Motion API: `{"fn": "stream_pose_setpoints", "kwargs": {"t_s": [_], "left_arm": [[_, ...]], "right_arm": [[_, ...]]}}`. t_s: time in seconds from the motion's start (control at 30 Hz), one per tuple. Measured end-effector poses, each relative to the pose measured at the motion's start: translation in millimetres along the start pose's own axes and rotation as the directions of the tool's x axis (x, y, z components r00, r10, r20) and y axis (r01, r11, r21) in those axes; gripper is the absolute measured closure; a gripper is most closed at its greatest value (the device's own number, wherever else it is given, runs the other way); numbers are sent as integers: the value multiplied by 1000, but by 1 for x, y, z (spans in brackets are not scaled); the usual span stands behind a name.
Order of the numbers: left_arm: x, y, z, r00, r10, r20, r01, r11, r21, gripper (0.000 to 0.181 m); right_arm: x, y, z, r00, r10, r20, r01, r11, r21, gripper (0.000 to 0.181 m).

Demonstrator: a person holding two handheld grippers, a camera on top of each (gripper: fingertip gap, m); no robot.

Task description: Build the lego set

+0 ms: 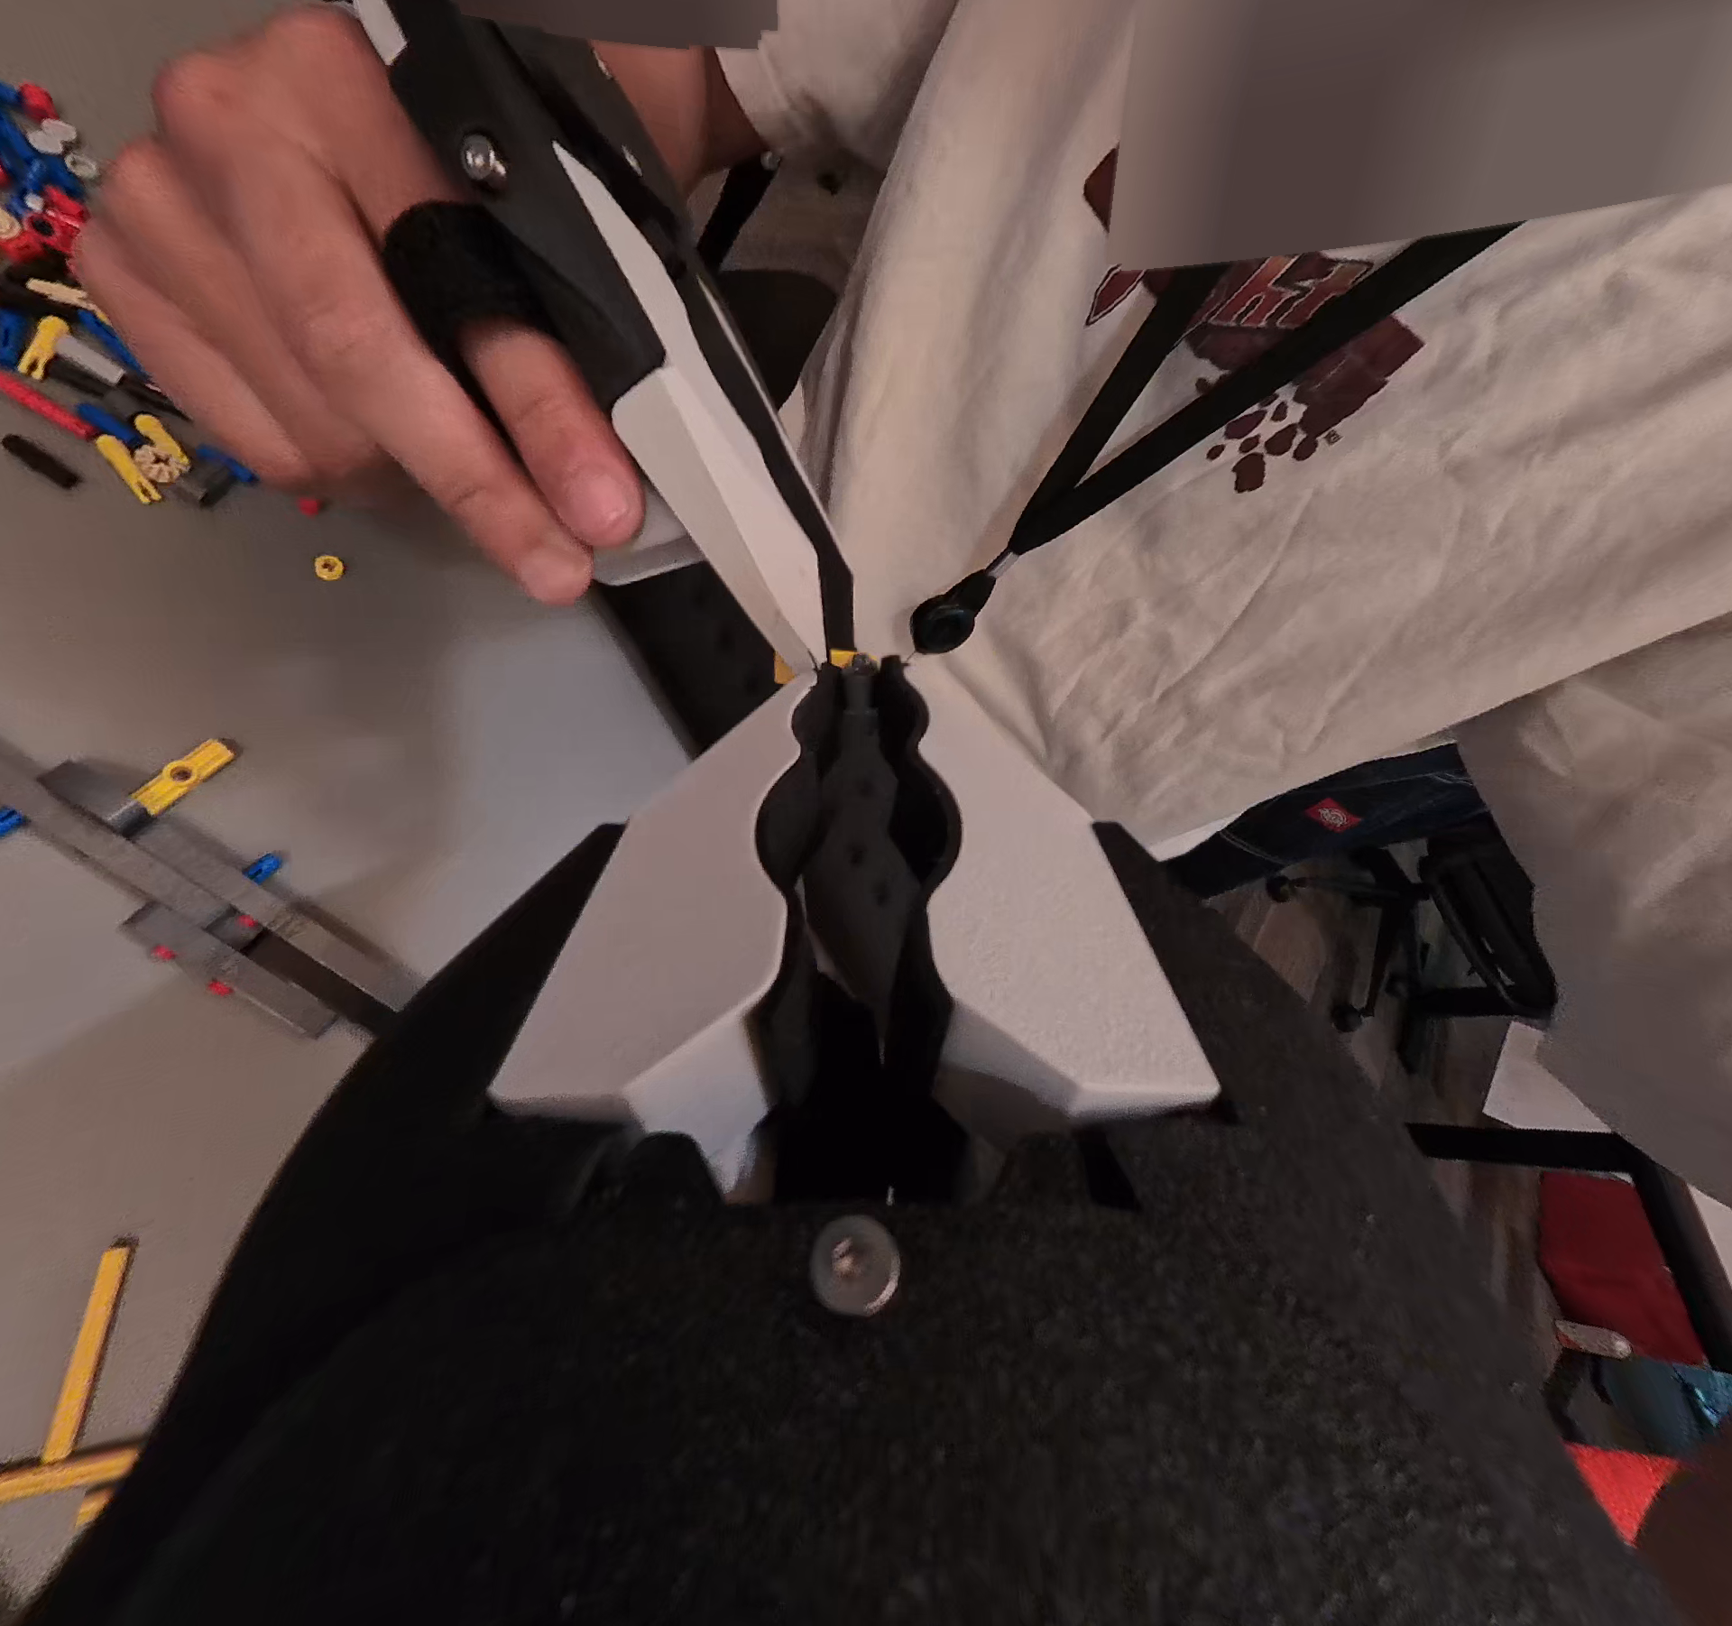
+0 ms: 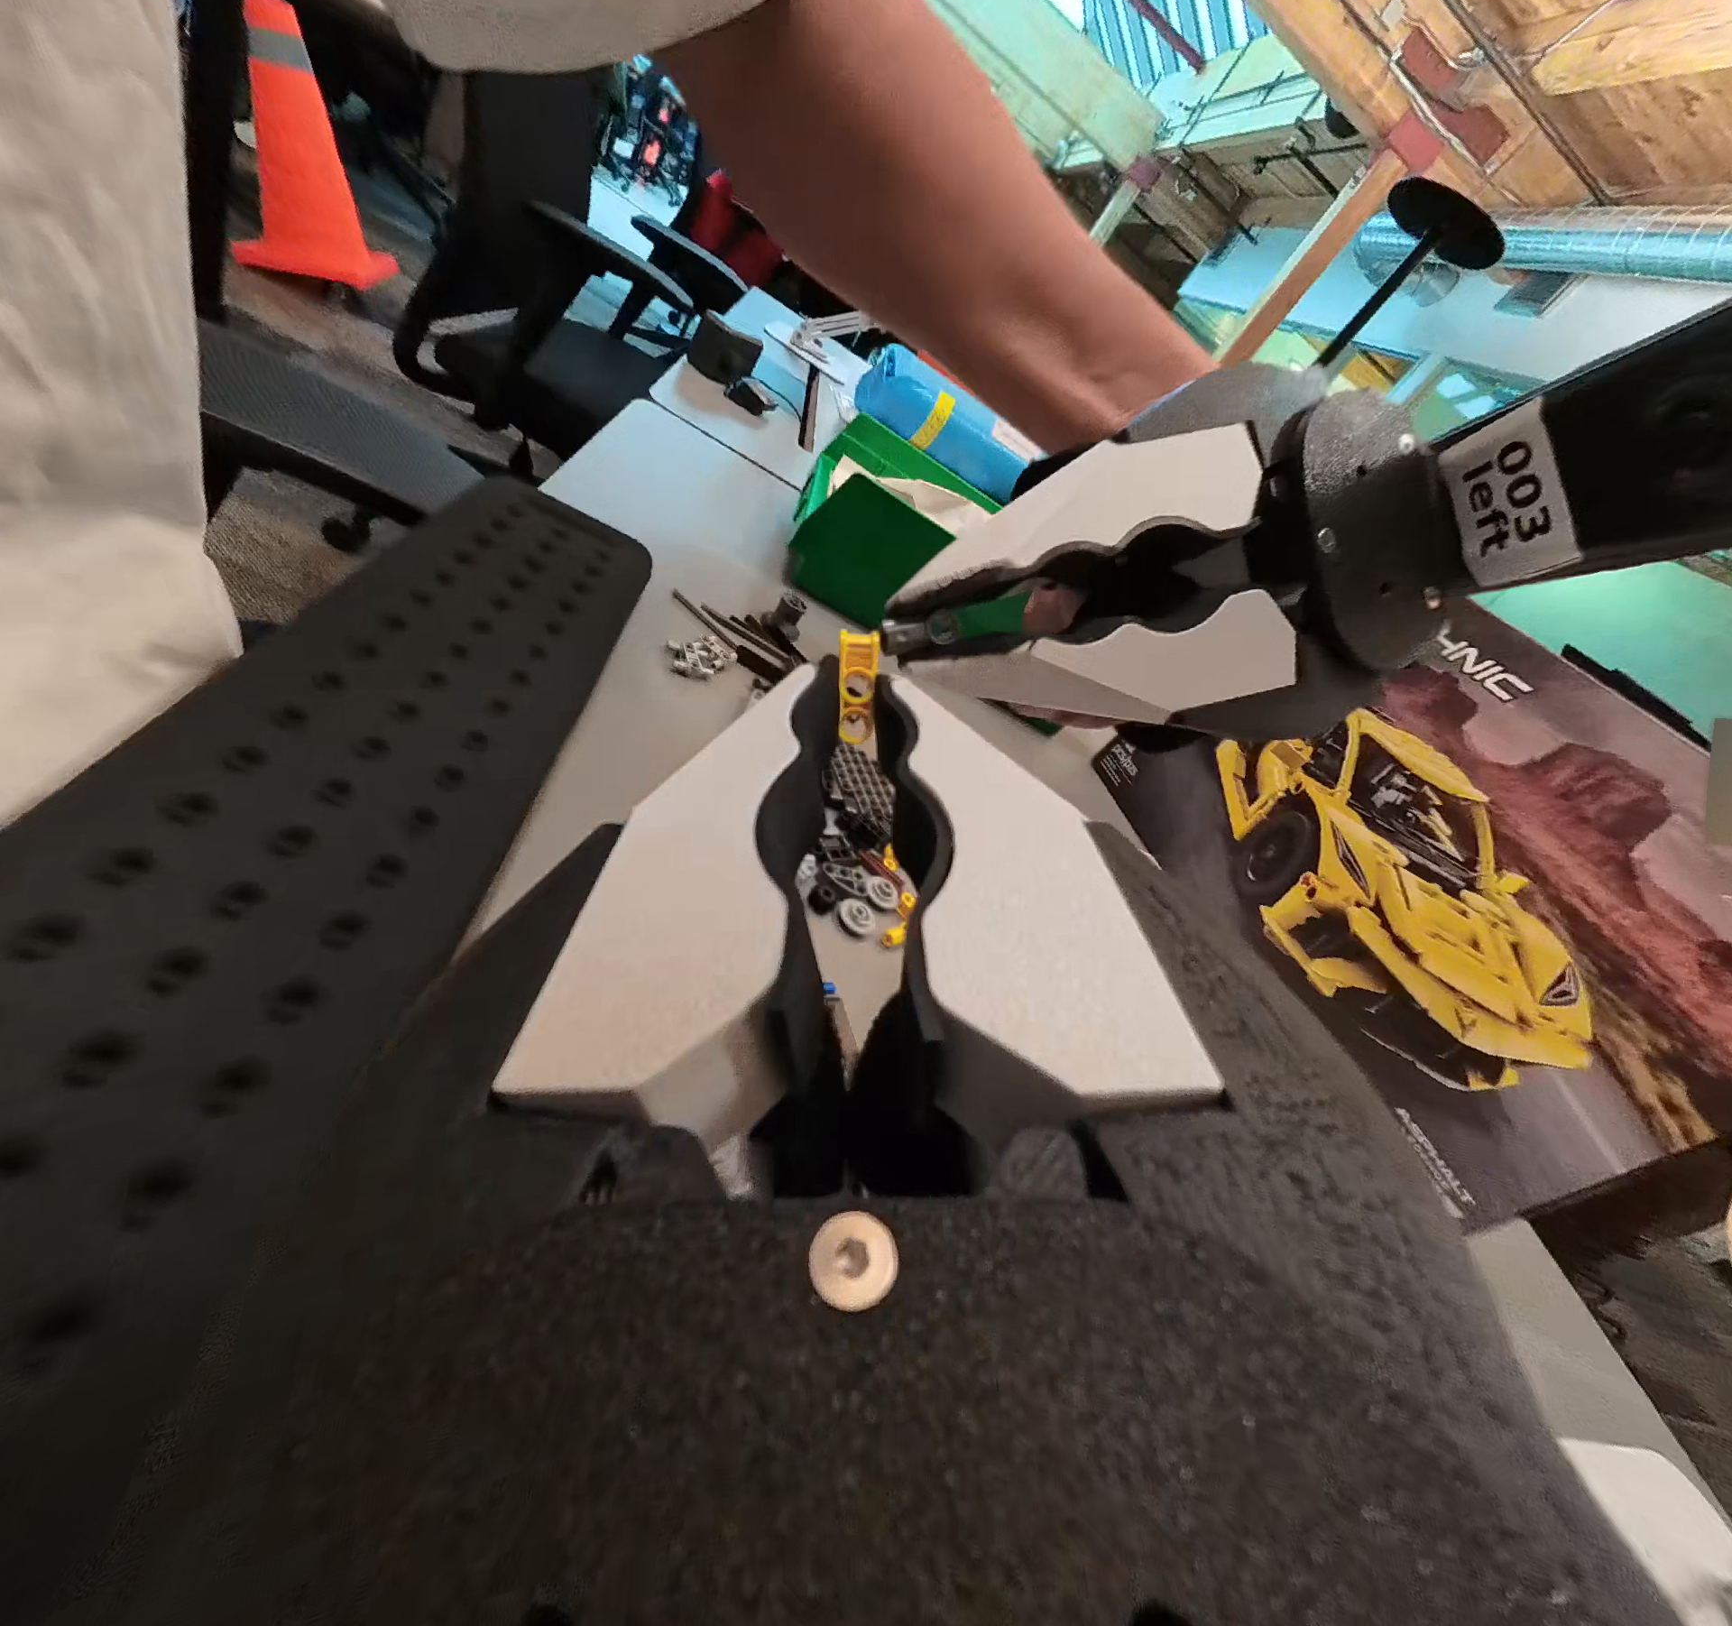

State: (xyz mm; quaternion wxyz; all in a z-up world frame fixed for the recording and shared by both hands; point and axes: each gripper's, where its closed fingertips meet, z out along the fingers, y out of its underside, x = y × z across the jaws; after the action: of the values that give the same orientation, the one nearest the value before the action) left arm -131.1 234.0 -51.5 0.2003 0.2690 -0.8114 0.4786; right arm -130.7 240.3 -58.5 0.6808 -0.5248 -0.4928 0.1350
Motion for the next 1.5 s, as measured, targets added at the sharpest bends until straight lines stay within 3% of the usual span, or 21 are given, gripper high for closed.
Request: {"fn": "stream_pose_setpoints", "kwargs": {"t_s": [0.2, 0.3, 0.4, 0.5, 0.7, 0.8, 0.9, 1.07, 1.17, 1.3, 1.43, 1.5], "left_arm": [[-2, -9, 0, 1000, 24, 2, -24, 993, 119, 176], [4, -28, -7, 998, 54, -9, -49, 949, 311, 175], [12, -42, -18, 995, 90, -31, -62, 860, 506, 175], [12, -40, -16, 994, 106, -28, -72, 823, 563, 175], [12, -37, -17, 994, 103, -26, -64, 783, 619, 176], [5, -37, -18, 995, 82, 62, -103, 776, 622, 176], [-17, -43, -29, 962, 7, 272, -185, 749, 637, 176], [-62, -26, -53, 769, -251, 587, -267, 708, 653, 176], [-75, -7, -62, 702, -365, 611, -286, 642, 712, 176], [-73, 5, -73, 723, -378, 578, -344, 529, 776, 176], [-86, 16, -92, 636, -490, 597, -356, 500, 789, 175], [-91, 19, -89, 637, -506, 581, -327, 505, 799, 175]], "right_arm": [[3, 12, 1, 1000, -1, -18, 0, 998, -60, 174], [13, 22, -4, 997, -37, -70, 29, 992, -119, 175], [19, 4, -9, 992, 99, -72, -101, 995, -12, 174], [26, -6, -14, 980, 191, -61, -187, 980, 70, 175], [28, -3, -16, 979, 187, -77, -183, 982, 56, 175], [35, 6, -17, 983, 97, -154, -101, 995, -21, 174], [53, 23, -23, 964, 31, -264, -65, 990, -122, 174], [76, 74, -40, 930, -58, -363, -87, 926, -369, 174], [87, 100, -53, 912, -97, -399, -118, 869, -480, 174], [96, 127, -68, 892, -230, -390, -68, 783, -618, 174], [98, 149, -76, 888, -301, -347, -43, 697, -716, 174], [96, 156, -75, 897, -295, -329, -40, 687, -726, 174]]}}
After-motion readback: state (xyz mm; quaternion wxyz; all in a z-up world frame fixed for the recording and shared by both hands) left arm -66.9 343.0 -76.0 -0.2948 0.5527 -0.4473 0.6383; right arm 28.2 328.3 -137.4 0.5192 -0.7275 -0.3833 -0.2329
